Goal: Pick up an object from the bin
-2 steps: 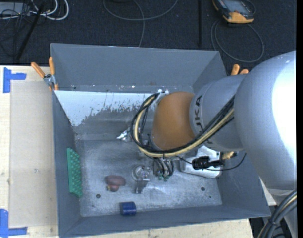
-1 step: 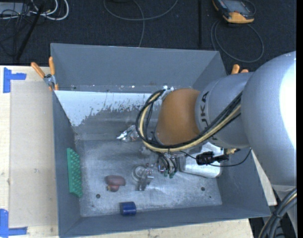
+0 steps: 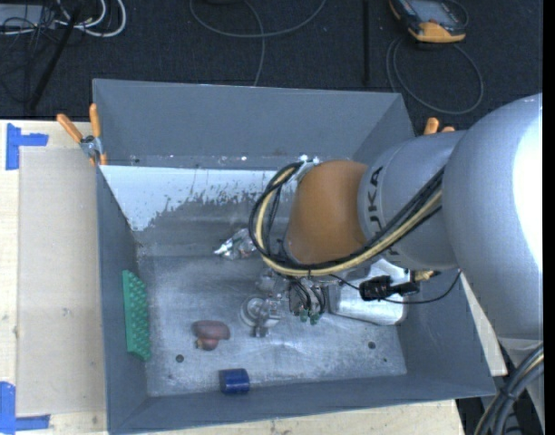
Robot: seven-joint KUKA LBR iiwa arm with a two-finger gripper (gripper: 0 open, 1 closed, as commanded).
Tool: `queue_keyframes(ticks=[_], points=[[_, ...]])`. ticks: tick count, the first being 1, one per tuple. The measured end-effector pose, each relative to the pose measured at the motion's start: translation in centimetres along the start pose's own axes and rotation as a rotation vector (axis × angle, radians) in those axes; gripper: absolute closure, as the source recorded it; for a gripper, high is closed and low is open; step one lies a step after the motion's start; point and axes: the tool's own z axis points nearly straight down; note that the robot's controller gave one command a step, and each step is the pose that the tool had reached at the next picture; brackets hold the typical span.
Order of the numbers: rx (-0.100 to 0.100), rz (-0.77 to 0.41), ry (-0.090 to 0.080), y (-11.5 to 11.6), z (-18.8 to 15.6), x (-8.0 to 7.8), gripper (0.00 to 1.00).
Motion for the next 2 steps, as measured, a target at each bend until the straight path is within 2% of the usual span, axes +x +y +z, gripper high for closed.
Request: queue_keyframes(ticks=[2], points=[[0.003, -0.001, 0.000, 0.0, -8.1, -0.2, 1.00]])
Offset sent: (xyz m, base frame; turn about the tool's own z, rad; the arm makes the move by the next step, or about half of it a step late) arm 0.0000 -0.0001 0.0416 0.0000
